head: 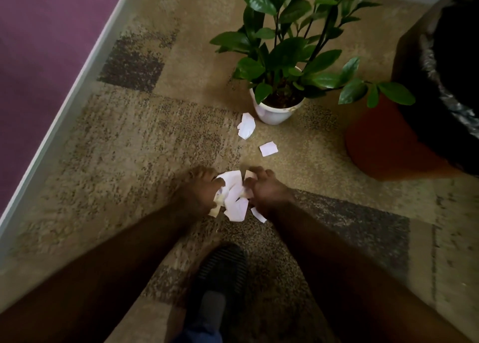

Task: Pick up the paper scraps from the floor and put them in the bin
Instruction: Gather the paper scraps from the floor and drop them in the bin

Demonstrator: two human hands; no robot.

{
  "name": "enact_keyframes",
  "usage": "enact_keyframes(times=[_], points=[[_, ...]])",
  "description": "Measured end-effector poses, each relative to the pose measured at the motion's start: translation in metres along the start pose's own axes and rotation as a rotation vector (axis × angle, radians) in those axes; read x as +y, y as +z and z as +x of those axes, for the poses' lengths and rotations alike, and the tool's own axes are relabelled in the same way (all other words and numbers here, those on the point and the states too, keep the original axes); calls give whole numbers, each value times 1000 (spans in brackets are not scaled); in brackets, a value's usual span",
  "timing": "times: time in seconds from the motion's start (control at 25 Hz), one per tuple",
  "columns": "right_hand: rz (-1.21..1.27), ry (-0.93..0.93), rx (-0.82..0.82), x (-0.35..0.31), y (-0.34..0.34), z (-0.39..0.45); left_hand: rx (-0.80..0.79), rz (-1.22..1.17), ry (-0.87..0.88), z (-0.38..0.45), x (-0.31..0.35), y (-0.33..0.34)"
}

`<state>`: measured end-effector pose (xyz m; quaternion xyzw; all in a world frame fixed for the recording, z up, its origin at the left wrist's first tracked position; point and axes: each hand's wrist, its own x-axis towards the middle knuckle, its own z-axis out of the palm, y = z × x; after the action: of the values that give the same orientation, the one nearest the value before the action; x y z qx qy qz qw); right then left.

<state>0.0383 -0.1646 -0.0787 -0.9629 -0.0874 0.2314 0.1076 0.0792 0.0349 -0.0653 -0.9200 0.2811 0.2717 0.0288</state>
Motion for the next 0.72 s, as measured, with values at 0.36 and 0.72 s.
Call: enact_keyframes(times=[0.36, 0.72], points=[[416, 248, -27, 8, -15, -24, 123, -267, -80, -25, 2, -10], [459, 240, -73, 32, -137, -65, 278, -196, -42, -33, 32, -105]])
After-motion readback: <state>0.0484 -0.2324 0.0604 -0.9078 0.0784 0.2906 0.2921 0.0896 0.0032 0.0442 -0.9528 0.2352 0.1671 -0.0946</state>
